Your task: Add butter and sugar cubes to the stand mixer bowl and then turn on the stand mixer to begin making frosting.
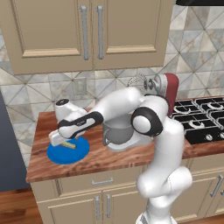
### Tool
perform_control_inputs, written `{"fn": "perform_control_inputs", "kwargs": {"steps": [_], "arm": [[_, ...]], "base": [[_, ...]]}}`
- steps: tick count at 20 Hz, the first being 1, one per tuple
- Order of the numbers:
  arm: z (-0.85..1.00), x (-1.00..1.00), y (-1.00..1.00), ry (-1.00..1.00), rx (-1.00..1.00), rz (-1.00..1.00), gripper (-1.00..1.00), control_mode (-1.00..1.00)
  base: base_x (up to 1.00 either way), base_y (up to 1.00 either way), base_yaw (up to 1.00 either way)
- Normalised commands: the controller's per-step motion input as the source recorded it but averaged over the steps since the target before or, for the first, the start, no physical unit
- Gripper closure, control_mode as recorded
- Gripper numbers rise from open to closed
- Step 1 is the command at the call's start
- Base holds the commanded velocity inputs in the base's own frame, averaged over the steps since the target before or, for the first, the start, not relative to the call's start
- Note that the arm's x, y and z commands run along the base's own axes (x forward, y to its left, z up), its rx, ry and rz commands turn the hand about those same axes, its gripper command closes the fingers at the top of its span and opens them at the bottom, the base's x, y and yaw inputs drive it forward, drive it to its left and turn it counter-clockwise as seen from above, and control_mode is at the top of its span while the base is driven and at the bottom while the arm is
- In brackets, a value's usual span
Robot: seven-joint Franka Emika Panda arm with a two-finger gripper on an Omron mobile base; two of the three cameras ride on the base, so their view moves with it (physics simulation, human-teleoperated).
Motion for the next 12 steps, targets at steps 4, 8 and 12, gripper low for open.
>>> {"fn": "perform_control_inputs", "kwargs": {"steps": [4,8,12], "arm": [[-0.33,0.27,0.01,0.01,-0.03,0.07,-1.0,-1.0],[-0.3,0.2,0.01,0.01,-0.03,0.07,-1.0,-1.0],[-0.32,0.11,0.02,0.02,-0.03,0.08,-1.0,-1.0]], "base": [[0.0,0.0,0.0],[0.0,0.0,0.0],[0.0,0.0,0.0]]}}
